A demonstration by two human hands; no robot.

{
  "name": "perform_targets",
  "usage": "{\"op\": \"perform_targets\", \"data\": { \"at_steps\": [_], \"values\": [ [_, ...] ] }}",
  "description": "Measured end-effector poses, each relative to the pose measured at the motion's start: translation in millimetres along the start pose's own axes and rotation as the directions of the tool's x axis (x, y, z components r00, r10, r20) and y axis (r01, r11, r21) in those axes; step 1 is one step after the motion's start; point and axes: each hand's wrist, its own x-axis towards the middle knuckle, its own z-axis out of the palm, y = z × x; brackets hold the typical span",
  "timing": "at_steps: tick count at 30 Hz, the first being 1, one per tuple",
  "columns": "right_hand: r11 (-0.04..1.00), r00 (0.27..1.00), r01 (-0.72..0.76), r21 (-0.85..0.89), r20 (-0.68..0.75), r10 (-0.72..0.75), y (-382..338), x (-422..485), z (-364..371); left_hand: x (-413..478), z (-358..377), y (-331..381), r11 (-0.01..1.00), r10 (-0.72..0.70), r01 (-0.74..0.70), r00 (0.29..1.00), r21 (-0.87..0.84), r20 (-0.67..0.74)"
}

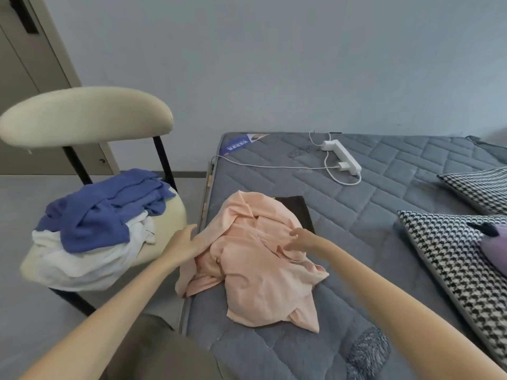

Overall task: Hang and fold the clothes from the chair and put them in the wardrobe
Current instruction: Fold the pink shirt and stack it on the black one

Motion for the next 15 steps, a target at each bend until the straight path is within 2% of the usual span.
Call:
{"op": "perform_targets", "data": {
  "at_steps": [3, 5, 8, 11, 13, 15],
  "values": [
    [0.991, 0.997, -0.073, -0.116, -0.01, 0.073, 27, 6, 20, -4, 17, 21, 0.992, 0.121, -0.125, 0.986, 0.033, 0.118],
    [0.981, 0.998, -0.052, -0.188, -0.053, 0.042, 33, 8, 25, -8, 31, 32, 0.984, 0.168, -0.177, 0.968, 0.033, 0.189],
    [0.976, 0.991, 0.025, -0.218, -0.125, -0.053, 21, 5, 11, -16, 45, 47, 0.972, 0.209, -0.227, 0.957, 0.068, 0.202],
    [0.989, 0.971, 0.141, -0.045, -0.191, -0.147, -3, 8, -14, -26, 52, 61, 0.92, 0.248, -0.284, 0.955, 0.269, 0.163],
    [0.968, 0.946, 0.235, 0.088, -0.249, -0.208, -25, 9, -27, -31, 53, 69, 0.875, 0.218, -0.252, 0.967, 0.412, 0.128],
    [0.92, 0.934, 0.304, 0.246, -0.268, -0.237, -48, 8, -34, -32, 58, 74, 0.878, 0.203, -0.266, 0.96, 0.398, 0.193]
  ]
}}
